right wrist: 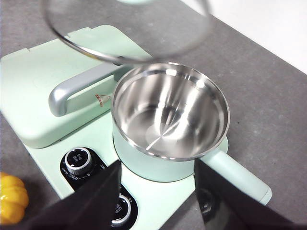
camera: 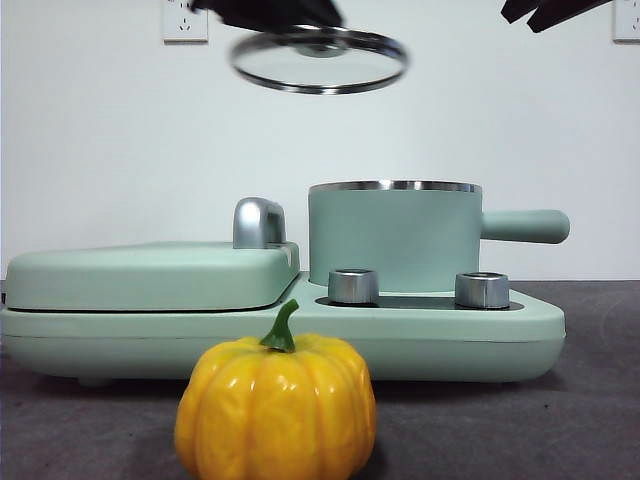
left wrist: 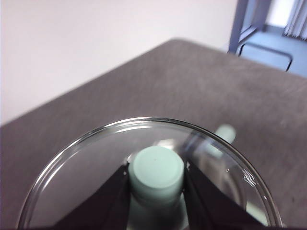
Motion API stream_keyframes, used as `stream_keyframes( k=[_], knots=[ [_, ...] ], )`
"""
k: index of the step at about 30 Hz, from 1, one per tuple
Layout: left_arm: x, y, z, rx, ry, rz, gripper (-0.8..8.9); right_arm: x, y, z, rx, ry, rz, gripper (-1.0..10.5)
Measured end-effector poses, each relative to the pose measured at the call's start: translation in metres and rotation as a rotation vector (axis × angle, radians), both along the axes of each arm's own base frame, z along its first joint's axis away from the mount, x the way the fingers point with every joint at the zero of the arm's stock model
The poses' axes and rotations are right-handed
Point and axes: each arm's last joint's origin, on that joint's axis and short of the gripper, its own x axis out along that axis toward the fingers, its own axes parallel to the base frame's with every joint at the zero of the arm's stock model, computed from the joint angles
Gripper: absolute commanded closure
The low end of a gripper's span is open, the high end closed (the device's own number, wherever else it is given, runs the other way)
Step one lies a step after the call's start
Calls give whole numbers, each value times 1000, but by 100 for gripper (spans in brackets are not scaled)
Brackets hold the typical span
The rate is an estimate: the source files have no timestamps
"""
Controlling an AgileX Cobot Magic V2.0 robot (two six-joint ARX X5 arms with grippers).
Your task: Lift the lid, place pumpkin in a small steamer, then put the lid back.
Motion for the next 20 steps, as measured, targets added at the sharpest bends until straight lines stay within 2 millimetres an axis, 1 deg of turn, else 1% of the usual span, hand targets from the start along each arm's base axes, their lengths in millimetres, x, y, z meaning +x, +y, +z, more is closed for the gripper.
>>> stream_keyframes(
  k=[5,8,12,16,20],
  knots=[
    [-18,32,10,73,78,110,803,0,0,0,1,1,0,706],
    [-24,45,15,98,96,169,803,0,0,0,2,1,0,706],
    [-30,63,18,82,109,224,803,0,0,0,3,2,3,705],
    [-41,80,13,61,119,276,803,-1,1,0,20,14,38,705],
    [-53,95,-1,61,142,317,803,-4,6,-1,25,24,83,705]
  ],
)
